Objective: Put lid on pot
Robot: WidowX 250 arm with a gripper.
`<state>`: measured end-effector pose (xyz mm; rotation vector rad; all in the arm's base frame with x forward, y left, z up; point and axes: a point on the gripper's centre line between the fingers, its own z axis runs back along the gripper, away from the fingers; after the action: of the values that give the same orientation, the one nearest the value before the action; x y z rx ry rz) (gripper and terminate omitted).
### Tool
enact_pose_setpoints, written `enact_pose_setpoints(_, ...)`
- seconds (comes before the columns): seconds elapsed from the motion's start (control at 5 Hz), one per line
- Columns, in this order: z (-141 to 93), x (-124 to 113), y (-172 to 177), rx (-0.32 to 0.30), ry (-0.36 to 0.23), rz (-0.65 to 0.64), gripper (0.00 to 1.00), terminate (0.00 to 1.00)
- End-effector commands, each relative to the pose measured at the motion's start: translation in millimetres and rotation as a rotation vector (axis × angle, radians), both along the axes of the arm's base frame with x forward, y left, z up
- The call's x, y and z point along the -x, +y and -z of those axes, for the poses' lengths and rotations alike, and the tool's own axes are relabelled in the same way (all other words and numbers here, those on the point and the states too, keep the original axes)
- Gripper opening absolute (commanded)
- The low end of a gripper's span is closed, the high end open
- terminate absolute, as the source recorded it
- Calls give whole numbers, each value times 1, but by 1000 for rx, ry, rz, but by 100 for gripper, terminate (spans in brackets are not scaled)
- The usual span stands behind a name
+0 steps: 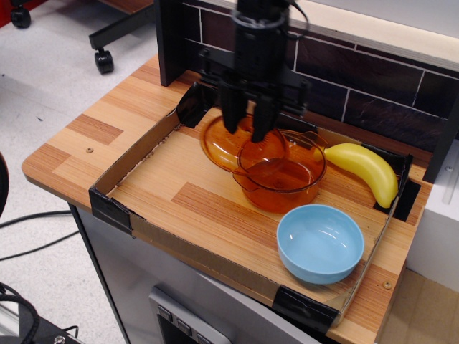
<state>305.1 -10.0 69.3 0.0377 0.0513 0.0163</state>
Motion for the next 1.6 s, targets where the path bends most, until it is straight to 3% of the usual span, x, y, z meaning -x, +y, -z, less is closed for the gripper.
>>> enact_pose_setpoints(0.0,9,-16,-17,13,-29,13,0,0)
enact_pose_setpoints(0.2,12,-17,-20,66,-33,14,0,0)
enact_pose_setpoints(0.6,16,-16,-19,65,-25,20,0,0)
enact_pose_setpoints(0.8,10,-15,-17,81,16,34,100,0)
enact_pose_setpoints(1.0,-1,-10,-15,119,10,55,100,0)
enact_pose_setpoints(1.2,-15,1,-11,181,40,79,100,0)
enact_pose_setpoints(1.4,-45,22,-4,219,20,104,100,0)
